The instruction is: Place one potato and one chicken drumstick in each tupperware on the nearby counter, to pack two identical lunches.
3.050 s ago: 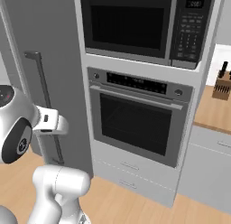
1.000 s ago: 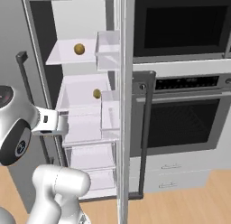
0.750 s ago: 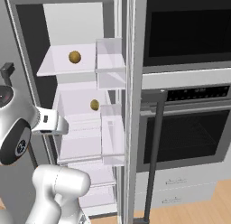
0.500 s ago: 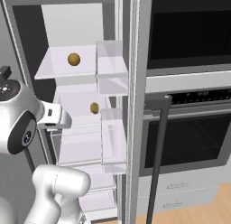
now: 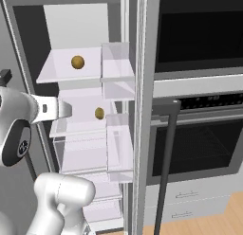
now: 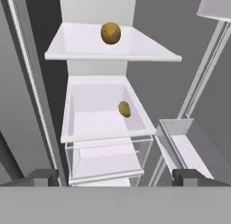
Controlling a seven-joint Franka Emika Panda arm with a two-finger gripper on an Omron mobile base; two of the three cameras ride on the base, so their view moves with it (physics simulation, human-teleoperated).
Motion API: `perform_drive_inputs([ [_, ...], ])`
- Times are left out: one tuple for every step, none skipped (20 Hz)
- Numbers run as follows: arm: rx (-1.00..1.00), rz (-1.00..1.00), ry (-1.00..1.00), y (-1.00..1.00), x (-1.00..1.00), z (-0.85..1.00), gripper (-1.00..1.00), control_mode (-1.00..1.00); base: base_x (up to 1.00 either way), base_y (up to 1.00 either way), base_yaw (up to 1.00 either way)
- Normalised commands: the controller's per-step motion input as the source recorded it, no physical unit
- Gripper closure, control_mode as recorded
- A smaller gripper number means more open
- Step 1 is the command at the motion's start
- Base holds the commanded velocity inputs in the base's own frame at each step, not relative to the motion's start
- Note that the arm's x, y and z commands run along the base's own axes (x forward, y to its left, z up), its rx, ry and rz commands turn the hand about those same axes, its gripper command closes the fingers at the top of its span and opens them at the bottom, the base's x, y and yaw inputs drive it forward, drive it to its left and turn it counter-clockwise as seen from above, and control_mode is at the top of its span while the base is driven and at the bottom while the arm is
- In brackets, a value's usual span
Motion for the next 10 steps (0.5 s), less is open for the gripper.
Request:
perform_drive_inputs([
  [0.00,0.01,-0.21,0.00,0.22,0.77,-1.00,-1.00,0.00,0.00,0.00],
  [0.00,0.02,-0.15,0.00,0.30,0.76,-1.00,-1.00,0.00,0.00,0.00],
  [0.00,0.02,-0.08,0.06,0.37,0.69,-1.00,-1.00,0.00,0.00,0.00],
  [0.00,0.02,-0.06,0.09,0.34,0.62,-1.00,-1.00,0.00,0.00,0.00],
  [0.00,0.01,-0.02,0.09,0.34,0.56,-1.00,-1.00,0.00,0.00,0.00],
  [0.00,0.02,0.00,0.11,0.29,0.53,-1.00,-1.00,0.00,0.00,0.00],
  [0.00,0.04,0.00,0.09,0.31,0.53,-1.00,-1.00,0.00,0.00,0.00],
  [0.00,0.05,0.00,0.03,0.32,0.48,-1.00,-1.00,0.00,0.00,0.00],
  [0.02,0.06,0.01,0.01,0.34,0.43,-1.00,-1.00,0.00,0.00,0.00],
  [0.02,0.06,0.00,0.03,0.33,0.38,-1.00,-1.00,0.00,0.00,0.00],
])
